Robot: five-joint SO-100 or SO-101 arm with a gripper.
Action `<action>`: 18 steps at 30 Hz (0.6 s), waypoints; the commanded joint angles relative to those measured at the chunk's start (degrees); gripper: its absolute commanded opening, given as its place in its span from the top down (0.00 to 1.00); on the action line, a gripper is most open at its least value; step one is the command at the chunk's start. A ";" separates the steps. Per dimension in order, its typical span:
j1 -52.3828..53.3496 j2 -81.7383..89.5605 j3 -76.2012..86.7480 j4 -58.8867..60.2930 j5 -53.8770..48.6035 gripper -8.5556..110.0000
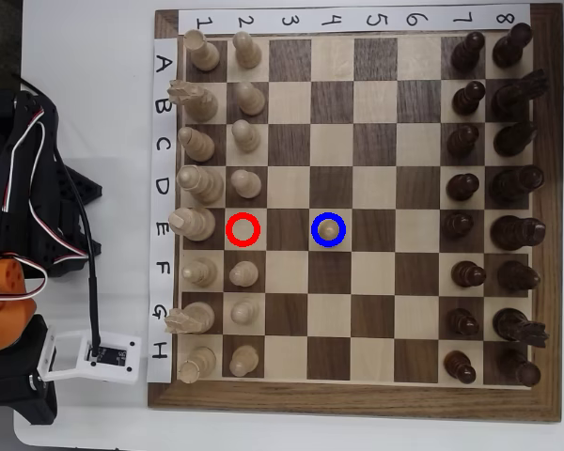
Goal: Move the piece to destination
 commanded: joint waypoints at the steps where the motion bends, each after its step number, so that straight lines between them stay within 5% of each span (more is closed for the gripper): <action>1: 0.53 3.52 4.22 -0.79 -0.26 0.93; 18: 0.35 3.52 5.98 1.23 2.99 0.93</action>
